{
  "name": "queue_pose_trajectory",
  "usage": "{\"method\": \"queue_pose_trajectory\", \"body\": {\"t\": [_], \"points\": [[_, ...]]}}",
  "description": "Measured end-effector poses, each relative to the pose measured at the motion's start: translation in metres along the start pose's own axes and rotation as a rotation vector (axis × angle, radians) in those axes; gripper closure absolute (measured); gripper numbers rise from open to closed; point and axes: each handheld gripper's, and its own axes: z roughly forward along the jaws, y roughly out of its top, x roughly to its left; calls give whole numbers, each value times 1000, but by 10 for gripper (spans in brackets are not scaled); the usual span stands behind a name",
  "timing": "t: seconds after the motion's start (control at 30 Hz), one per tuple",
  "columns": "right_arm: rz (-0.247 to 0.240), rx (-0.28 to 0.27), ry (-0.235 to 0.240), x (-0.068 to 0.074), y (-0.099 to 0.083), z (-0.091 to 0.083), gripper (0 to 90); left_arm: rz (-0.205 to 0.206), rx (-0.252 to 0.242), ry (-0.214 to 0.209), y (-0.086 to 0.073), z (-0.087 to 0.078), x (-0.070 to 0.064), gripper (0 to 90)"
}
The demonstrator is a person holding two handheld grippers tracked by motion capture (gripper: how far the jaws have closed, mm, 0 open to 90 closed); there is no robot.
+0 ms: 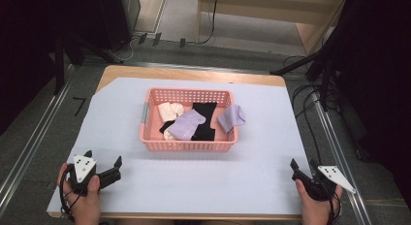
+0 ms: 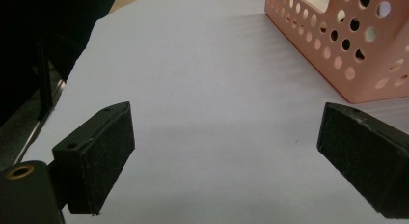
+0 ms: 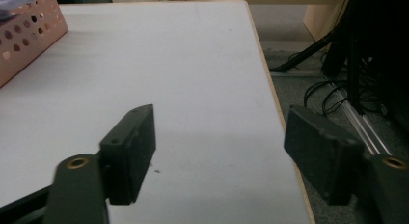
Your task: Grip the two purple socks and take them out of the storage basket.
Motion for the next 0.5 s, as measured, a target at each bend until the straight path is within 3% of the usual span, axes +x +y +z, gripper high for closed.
{"method": "queue_pose_trajectory", "body": {"t": [0.07,0.1,0.2,0.37,0.5], "points": [[1,-16,2,0,0,-1,401,0,-2,5,0,0,0,68],[1,-16,2,0,0,-1,401,0,-2,5,0,0,0,68],[0,-33,-2,5,-1,-4,552,0,-1,0,0,0,0,68],[13,-67,44,13,3,-4,568,-33,-3,-13,0,0,4,68],[15,-85,69,25,11,-4,571,-30,-6,-14,0,-1,3,68]]}}
